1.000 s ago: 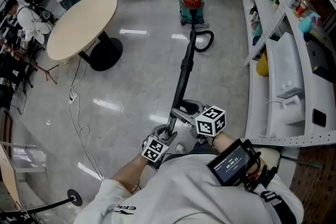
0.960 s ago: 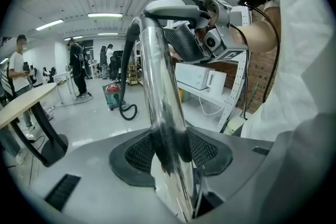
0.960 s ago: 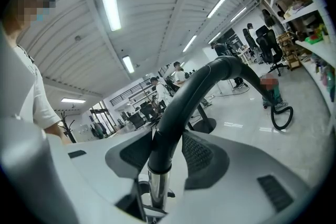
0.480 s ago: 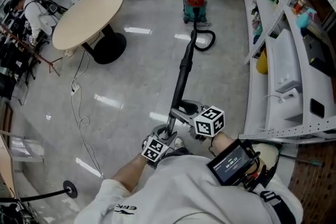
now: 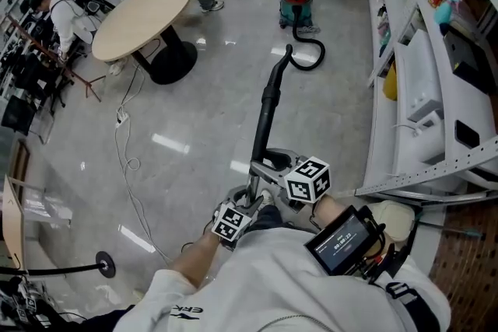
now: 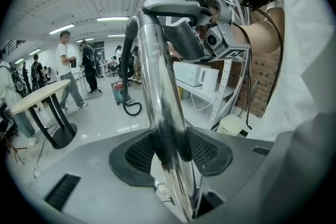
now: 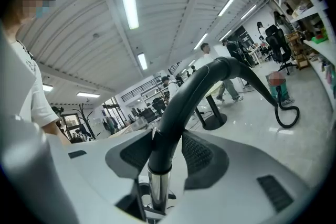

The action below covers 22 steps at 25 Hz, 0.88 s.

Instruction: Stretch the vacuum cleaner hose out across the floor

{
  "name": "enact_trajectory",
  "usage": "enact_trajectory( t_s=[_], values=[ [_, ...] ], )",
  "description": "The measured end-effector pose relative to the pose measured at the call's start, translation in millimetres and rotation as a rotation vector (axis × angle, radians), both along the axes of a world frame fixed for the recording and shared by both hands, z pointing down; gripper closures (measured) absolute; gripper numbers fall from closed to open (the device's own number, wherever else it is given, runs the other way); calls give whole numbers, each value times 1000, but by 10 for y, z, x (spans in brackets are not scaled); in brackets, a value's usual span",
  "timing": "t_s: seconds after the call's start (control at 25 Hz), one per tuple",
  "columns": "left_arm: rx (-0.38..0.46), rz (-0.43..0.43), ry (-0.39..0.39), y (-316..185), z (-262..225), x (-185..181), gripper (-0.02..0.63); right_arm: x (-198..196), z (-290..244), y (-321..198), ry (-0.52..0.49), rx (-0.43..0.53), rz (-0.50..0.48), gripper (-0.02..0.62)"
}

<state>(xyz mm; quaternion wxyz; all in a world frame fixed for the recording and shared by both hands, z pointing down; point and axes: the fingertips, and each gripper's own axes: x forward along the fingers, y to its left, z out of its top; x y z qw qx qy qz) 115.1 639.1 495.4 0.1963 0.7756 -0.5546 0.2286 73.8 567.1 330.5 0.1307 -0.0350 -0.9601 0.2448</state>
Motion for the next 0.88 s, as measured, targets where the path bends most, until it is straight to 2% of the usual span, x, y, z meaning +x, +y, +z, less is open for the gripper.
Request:
enact_trajectory(
  t_s=[0.28, 0.48, 0.68, 0.88],
  values=[
    [-29, 1, -23, 420, 23, 217, 430, 252, 32, 382, -3, -19, -9, 419],
    [-74, 24, -8, 847, 94, 313, 428, 335, 197, 677, 24, -88, -5, 419],
    [-109, 41, 18, 1243, 205, 321, 428, 296, 337, 1031, 41, -122, -7, 419],
    [-110, 50, 40, 1572, 243, 211, 428, 160, 333, 1411, 41, -103, -8, 420]
  ],
)
